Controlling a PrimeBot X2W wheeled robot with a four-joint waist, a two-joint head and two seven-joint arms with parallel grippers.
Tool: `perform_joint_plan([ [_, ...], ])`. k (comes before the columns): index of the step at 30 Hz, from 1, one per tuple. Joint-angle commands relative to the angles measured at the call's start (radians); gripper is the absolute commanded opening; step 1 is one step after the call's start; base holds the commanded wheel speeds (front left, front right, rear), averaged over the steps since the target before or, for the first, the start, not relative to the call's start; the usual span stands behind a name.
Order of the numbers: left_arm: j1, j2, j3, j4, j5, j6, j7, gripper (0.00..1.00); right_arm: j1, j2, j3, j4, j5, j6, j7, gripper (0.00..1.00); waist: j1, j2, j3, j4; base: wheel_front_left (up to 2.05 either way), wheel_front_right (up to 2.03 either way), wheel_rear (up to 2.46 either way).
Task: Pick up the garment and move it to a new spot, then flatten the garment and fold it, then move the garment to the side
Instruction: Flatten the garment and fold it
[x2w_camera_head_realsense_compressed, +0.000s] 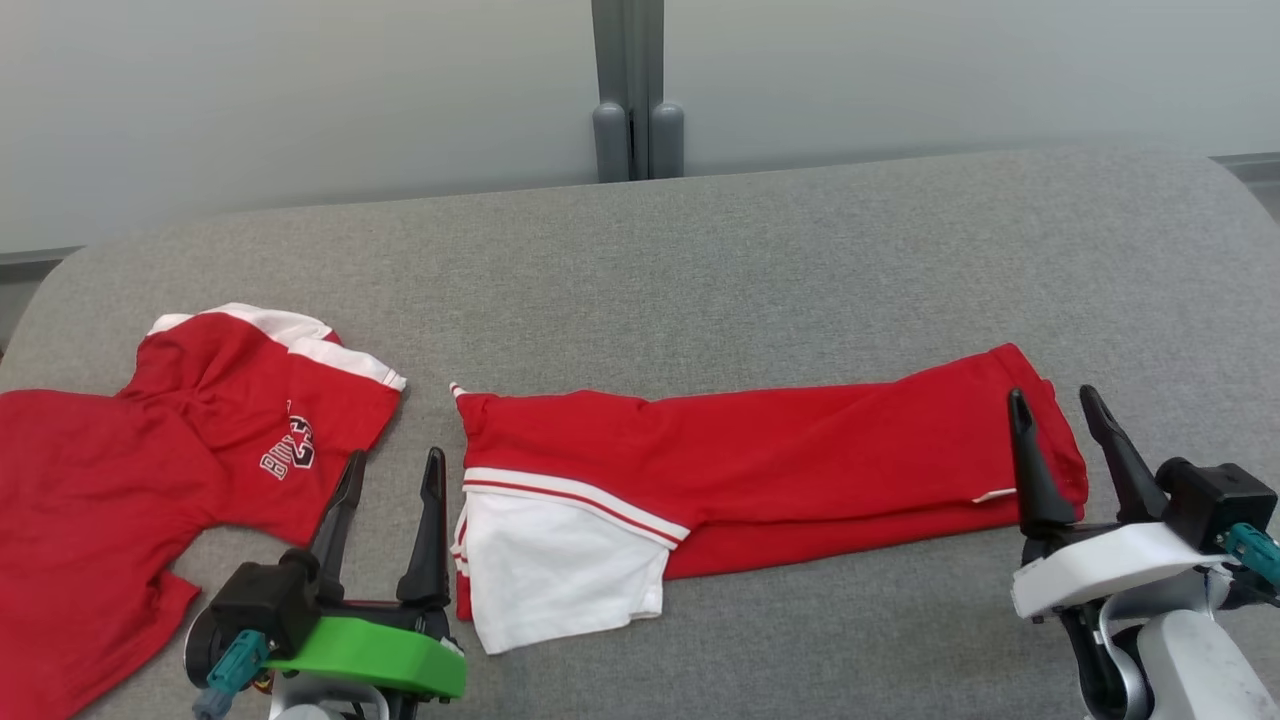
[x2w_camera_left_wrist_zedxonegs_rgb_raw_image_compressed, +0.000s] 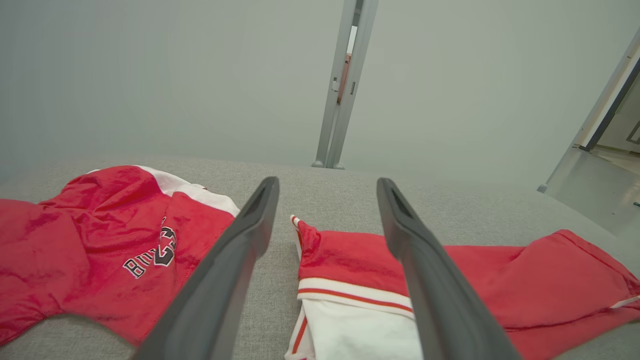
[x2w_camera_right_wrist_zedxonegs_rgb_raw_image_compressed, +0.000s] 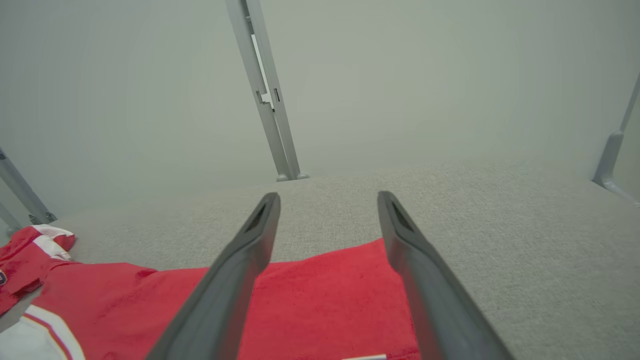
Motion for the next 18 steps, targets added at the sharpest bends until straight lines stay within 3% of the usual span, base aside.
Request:
perform_joint_plan([
  [1, -0.017, -0.001, 0.003, 0.003, 0.006, -0.005, 0.000, 1.00, -0.013, -0.001, -0.022, 0.023, -0.022, 0.000, -0.002, 1.00, 0.0001, 0.0000, 0.013, 0.011, 0.00, 0.00, 0.00],
  [18, -0.076, -0.002, -0.034, 0.035, -0.007, -0.012, 0.000, 1.00, -0.202, 0.035, -0.338, 0.496, -0.170, 0.000, -0.002, 1.00, 0.0001, 0.0000, 0.114, 0.098, 0.00, 0.00, 0.00],
])
